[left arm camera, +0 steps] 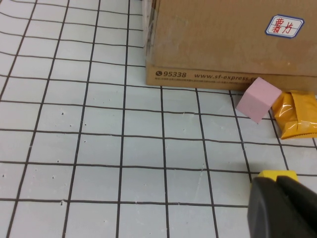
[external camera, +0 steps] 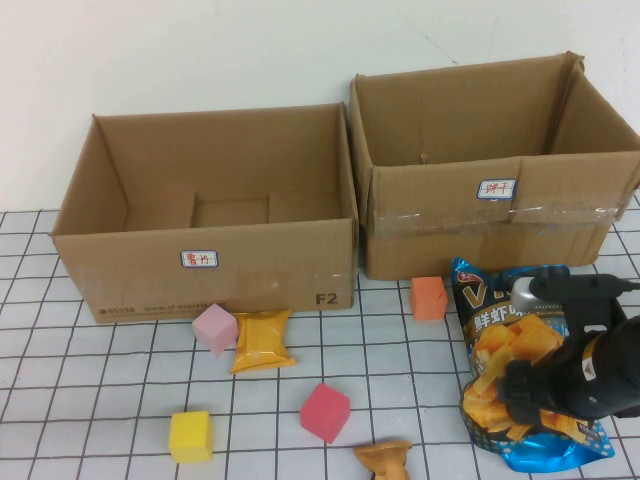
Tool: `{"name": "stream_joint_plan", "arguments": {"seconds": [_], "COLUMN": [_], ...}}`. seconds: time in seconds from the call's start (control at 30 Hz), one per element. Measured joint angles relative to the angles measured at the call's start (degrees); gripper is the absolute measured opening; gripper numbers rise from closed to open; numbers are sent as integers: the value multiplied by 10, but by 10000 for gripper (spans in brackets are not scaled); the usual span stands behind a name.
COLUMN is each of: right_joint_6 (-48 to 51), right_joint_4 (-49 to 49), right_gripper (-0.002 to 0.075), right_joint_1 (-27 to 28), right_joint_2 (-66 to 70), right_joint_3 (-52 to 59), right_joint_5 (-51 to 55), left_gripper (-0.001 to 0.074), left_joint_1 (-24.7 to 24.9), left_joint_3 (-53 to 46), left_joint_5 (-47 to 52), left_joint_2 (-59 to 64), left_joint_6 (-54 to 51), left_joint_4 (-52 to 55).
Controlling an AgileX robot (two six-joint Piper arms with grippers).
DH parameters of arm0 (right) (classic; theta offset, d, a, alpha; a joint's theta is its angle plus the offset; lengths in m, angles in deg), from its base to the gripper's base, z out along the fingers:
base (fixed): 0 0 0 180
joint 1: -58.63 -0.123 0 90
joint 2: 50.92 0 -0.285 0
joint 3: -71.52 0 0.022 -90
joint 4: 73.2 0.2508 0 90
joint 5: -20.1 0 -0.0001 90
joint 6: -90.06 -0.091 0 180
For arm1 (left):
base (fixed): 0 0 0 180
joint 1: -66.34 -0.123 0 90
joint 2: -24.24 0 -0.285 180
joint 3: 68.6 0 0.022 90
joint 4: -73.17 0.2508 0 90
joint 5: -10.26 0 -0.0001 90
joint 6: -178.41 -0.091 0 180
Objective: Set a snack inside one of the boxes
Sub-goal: Pick up the potato chip
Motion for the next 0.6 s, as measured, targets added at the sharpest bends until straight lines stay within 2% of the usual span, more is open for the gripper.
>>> {"name": "stream_joint_plan", "arguments": {"seconds": [0.1,0.2,0.47,0.53,0.6], "right_joint_6": [1,8,16,16,17], "right_joint_4": [0,1,1,1,1], "right_gripper": [627,569,191,114,95], "right_joint_1": [0,0,1,1,1], "right_joint_2": [3,3,-2,-5,-9], "right_joint_3": [0,0,0,0,-1], "right_joint_5": [-2,-3,-4,-4,-4], "left_gripper": [-2,-2,-2,-2,-2], "left_joint_1": [0,0,0,0,0], "left_joint_3": [0,0,0,0,0], "left_joint_5": [0,0,0,0,0], "left_joint_2": [0,0,0,0,0], "left_joint_6": [0,0,0,0,0], "left_joint_4": [-2,-4,-5,-5,-5]}}
